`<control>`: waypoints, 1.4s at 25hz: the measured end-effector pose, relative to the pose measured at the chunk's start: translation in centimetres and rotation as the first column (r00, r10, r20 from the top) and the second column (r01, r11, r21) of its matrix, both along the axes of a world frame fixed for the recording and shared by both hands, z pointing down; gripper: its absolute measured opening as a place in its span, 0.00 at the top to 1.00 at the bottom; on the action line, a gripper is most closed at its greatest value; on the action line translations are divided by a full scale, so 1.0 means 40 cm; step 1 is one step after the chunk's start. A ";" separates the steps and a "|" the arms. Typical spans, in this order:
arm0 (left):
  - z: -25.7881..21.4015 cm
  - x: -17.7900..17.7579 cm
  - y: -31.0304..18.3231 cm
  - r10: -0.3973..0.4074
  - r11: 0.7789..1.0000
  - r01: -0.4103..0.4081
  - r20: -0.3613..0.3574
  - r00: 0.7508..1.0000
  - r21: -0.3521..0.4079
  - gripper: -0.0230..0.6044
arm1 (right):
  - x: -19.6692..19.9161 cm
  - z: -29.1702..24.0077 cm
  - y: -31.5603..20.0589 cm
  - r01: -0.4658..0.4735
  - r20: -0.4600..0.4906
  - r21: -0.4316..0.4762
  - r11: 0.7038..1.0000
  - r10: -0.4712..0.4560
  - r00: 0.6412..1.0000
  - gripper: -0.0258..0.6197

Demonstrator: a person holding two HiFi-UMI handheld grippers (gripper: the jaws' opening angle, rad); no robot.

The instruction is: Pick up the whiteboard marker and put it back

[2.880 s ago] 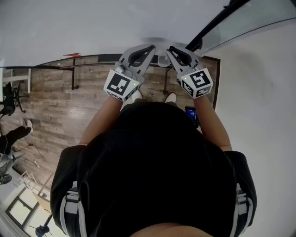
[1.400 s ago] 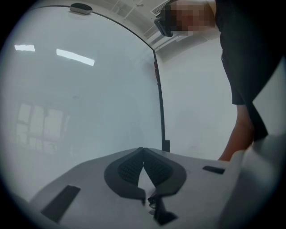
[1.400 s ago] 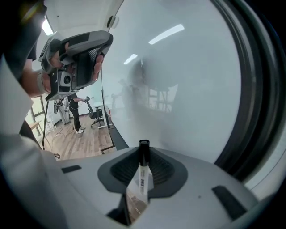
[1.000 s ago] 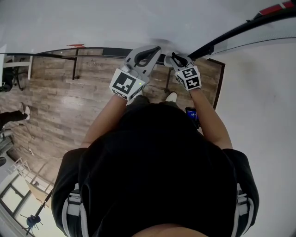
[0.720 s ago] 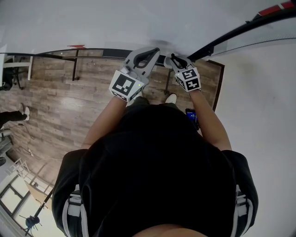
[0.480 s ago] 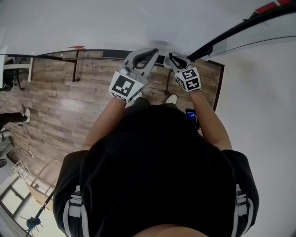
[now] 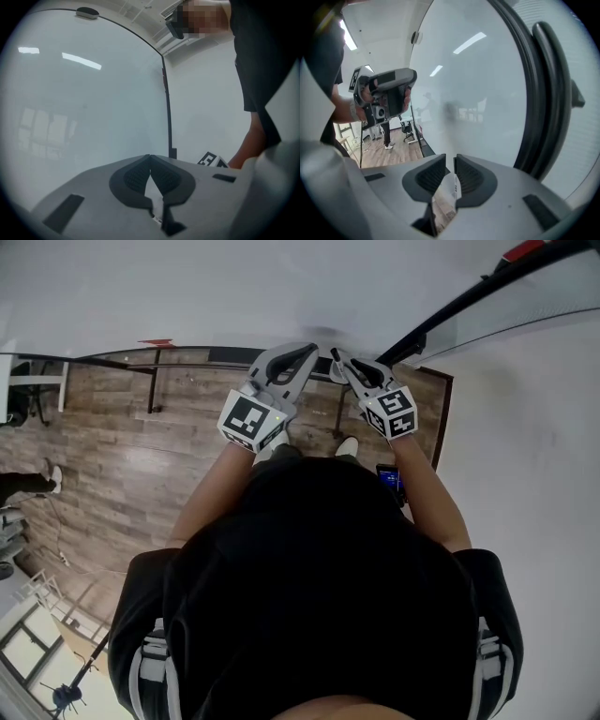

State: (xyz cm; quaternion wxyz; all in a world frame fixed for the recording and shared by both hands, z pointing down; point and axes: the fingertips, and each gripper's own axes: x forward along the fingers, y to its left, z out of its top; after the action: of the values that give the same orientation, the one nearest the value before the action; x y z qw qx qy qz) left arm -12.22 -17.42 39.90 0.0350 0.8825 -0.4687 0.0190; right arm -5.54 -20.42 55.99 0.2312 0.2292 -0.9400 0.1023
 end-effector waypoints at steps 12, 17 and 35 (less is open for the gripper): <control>-0.063 0.055 0.022 0.054 0.998 -0.053 -0.007 0.999 0.045 0.96 | 0.007 -0.311 0.082 0.022 0.196 0.162 0.987 -0.054 0.979 0.87; -0.093 0.080 0.039 0.072 0.995 -0.071 0.001 0.997 0.066 0.96 | 0.017 -0.419 0.108 0.015 0.281 0.185 0.983 -0.067 0.957 0.87; -0.149 0.121 0.076 0.119 0.991 -0.116 -0.037 0.992 0.066 0.96 | 0.066 -0.558 0.135 -0.065 0.352 0.295 0.953 -0.045 0.935 0.96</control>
State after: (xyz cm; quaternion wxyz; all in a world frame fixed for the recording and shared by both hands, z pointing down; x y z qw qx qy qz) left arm -7.39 -14.39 33.94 0.0153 0.9094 -0.4155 -0.0118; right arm -2.92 -15.02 33.68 0.0196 0.2445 -0.9694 -0.0015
